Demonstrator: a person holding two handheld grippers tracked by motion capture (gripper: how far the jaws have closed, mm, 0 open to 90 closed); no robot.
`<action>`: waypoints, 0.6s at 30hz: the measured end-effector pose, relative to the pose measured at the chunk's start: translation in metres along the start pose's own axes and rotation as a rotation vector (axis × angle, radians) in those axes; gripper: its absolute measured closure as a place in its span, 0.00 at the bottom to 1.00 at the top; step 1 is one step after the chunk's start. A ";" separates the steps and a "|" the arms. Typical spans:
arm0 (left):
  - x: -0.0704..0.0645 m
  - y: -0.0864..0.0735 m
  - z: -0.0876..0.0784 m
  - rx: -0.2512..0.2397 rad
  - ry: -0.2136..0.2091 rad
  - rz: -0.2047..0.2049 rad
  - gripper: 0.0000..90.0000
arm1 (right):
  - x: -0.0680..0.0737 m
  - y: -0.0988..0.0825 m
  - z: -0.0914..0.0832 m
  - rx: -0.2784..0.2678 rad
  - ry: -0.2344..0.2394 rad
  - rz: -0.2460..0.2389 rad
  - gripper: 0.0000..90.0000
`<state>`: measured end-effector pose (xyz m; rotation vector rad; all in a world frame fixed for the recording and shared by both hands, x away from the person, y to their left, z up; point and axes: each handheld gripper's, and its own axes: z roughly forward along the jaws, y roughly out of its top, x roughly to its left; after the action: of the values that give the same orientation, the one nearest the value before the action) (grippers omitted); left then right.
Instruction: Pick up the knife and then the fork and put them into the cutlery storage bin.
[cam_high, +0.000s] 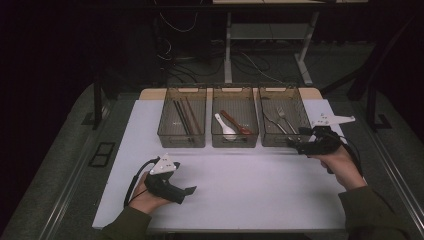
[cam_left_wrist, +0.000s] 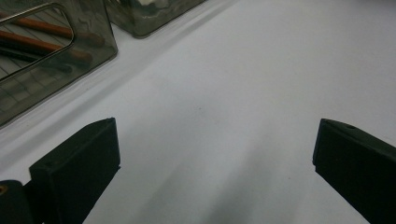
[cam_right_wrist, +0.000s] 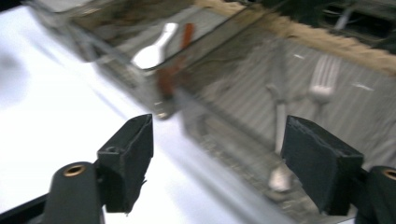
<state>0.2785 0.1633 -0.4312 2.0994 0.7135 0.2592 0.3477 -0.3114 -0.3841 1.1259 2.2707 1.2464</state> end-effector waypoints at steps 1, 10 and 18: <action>0.000 0.000 0.000 0.000 0.000 0.000 0.00 | 0.004 -0.004 -0.001 0.003 0.015 -0.001 0.25; 0.000 0.000 -0.002 -0.014 0.000 0.006 0.00 | 0.034 -0.041 -0.009 -0.033 0.044 -0.020 0.19; -0.001 -0.001 -0.001 -0.017 -0.008 0.006 0.00 | 0.053 -0.073 -0.001 0.011 0.069 -0.059 0.16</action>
<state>0.2768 0.1640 -0.4311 2.0862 0.6976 0.2589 0.2776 -0.2943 -0.4378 1.0269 2.3461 1.2690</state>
